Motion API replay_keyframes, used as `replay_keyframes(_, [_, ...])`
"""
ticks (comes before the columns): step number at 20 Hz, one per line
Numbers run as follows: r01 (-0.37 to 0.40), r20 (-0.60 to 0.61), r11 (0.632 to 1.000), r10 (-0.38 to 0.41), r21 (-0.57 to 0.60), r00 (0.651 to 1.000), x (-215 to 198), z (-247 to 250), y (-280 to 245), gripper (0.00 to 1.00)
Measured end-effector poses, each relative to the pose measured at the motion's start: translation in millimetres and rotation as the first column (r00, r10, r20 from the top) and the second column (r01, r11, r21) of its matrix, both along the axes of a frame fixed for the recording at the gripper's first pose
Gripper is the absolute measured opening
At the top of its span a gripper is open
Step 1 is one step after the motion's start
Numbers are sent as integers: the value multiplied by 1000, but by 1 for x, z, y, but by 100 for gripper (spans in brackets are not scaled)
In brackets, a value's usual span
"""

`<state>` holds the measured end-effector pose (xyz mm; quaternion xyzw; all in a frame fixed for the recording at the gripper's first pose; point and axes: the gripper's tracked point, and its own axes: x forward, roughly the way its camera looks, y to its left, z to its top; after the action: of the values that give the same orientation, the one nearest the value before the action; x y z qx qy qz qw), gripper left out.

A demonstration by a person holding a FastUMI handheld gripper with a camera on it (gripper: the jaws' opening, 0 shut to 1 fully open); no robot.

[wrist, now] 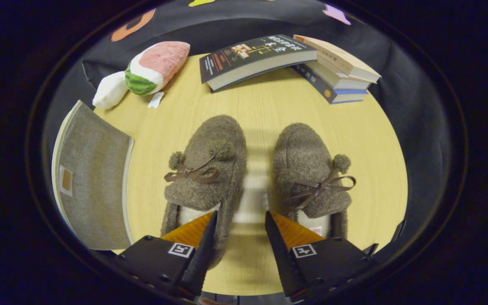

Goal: Open the storage box then place both shoes into the box .Put the left shoe in first, then the right shoe, with the right side of both shoes facing outward in a uniform manner.

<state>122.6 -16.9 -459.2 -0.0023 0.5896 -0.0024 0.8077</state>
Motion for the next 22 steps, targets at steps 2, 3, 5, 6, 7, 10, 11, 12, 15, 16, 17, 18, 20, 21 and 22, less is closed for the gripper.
replay_keyframes(2, [6,-4,999,-6,46,1000,2,-1,10,47])
replay_keyframes(3, [8,-4,997,-8,77,1000,3,-2,19,36])
replay_keyframes(5, [22,-6,997,-22,70,1000,3,-2,19,14])
replay_keyframes(6, [36,-11,997,-35,72,999,2,-2,19,14])
replay_keyframes(7, [60,-14,995,-59,84,998,3,-3,19,8])
replay_keyframes(10, [98,-17,985,-96,139,995,1,-5,19,1])
replay_keyframes(11, [107,-28,982,-104,153,994,0,1,17,0])
replay_keyframes(12, [115,-23,980,-113,163,993,0,5,15,0])
replay_keyframes(15, [126,-10,975,-126,181,992,-7,22,12,0])
replay_keyframes(16, [130,-5,971,-132,199,991,-8,29,12,0])
replay_keyframes(17, [136,0,967,-139,214,990,-10,38,13,0])
replay_keyframes(18, [139,10,964,-145,226,989,-12,48,14,0])
replay_keyframes(20, [128,43,962,-143,240,989,-15,72,20,0])
replay_keyframes(21, [113,63,963,-132,246,989,-18,85,25,0])
replay_keyframes(22, [96,85,963,-120,252,989,-19,98,32,0])
